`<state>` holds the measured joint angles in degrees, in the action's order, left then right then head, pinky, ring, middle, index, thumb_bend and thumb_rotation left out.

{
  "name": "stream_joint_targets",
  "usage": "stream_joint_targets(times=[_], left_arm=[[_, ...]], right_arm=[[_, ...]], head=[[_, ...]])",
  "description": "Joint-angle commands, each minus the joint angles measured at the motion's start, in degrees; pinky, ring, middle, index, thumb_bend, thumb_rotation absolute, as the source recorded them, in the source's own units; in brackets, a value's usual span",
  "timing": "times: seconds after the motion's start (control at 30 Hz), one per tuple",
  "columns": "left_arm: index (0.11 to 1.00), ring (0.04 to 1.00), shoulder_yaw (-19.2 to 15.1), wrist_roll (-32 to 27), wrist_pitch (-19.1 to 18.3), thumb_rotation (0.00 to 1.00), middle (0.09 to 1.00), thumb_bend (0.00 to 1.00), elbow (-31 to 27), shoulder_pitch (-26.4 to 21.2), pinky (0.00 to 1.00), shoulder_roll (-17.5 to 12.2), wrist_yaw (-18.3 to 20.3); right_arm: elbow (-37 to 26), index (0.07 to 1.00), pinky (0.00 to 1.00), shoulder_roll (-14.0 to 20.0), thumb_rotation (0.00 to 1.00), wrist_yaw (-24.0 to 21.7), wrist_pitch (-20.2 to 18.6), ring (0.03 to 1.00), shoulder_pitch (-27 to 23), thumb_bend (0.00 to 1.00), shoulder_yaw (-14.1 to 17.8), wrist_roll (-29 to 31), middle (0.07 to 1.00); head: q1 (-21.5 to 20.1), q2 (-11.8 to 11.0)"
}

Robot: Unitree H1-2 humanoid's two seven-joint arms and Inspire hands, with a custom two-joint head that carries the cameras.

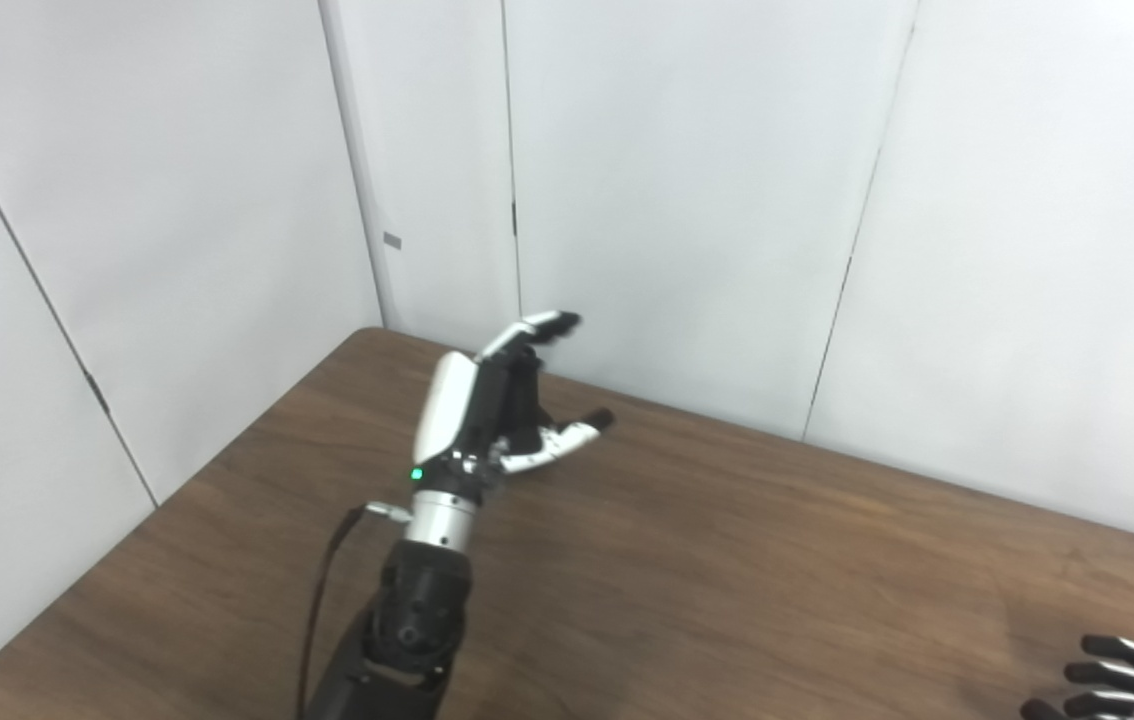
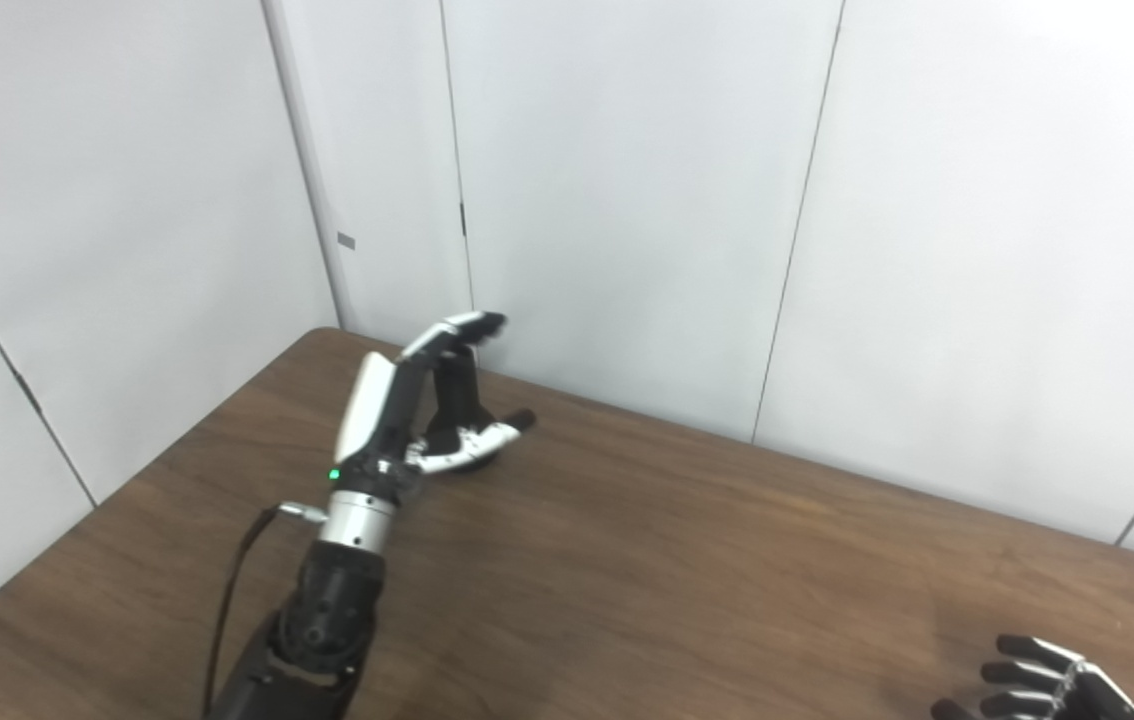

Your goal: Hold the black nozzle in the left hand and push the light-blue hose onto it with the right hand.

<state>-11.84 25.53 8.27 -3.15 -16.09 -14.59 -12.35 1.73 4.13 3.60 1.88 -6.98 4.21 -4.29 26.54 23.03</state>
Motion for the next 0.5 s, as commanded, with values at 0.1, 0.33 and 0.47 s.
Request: stream_joint_targets(times=[0.1, 0.33, 0.47], left_arm=[[0.798, 0.819, -2.6, 0.3, -0.6, 0.12, 0.82, 0.66, -1.0, -3.0, 0.7, -1.3, -4.2], [0.831, 0.895, -3.2, 0.8, -2.4, 0.12, 0.854, 0.68, 1.4, -3.8, 0.81, -2.6, -5.6], [0.898, 0.969, -2.1, 1.4, -6.0, 0.19, 0.932, 0.76, 2.9, -4.1, 0.91, -4.2, -3.7]], right_arm=[[-3.6, 0.589, 0.31, -0.3, 0.0, 0.3, -0.5, 0.436, -1.5, 0.55, 0.1, 0.5, 0.486], [-4.8, 0.605, 0.33, -0.1, 0.0, 0.0, -1.3, 0.449, -1.1, 0.55, 0.0, 0.2, 0.486], [-5.5, 0.605, 0.33, 0.0, 0.0, 0.1, -1.7, 0.448, -1.0, 0.55, 0.0, -0.3, 0.487]], head=[[0.1, 0.1], [0.0, 0.6], [0.1, 0.7]])
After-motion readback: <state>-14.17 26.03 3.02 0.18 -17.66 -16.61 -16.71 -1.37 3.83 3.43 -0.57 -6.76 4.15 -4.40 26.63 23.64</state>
